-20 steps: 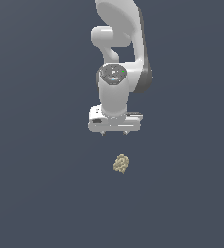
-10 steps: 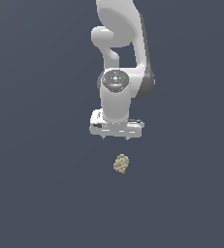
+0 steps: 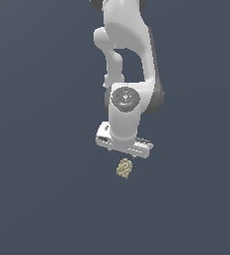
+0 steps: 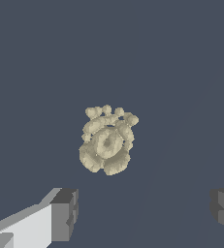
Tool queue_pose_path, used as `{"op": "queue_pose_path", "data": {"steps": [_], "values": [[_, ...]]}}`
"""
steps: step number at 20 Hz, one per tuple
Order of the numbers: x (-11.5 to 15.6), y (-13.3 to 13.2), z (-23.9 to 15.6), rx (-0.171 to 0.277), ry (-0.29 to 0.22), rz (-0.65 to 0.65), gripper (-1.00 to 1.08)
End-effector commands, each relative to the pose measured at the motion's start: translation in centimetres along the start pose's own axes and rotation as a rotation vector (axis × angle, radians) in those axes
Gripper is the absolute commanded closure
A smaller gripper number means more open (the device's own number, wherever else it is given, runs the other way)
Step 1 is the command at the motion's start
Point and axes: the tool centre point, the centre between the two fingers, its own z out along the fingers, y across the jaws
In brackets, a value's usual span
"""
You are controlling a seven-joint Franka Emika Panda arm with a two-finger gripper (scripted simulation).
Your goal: Pick up the object and move it to a goal position.
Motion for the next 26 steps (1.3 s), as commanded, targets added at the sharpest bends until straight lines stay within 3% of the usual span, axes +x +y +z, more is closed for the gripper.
{"op": "queue_pose_path", "data": {"steps": [1,11,20,26], "values": [[0.9,-0.7,0.5,-0.002,0.006,0.052,-0.92],[2.7,-2.3,1.9,-0.007,0.020,0.173,-0.92],[2.9,-2.4,2.5,-0.008,0.021,0.183,-0.92],[2.9,-2.4,5.5,-0.008,0.022,0.186,-0.92]]}}
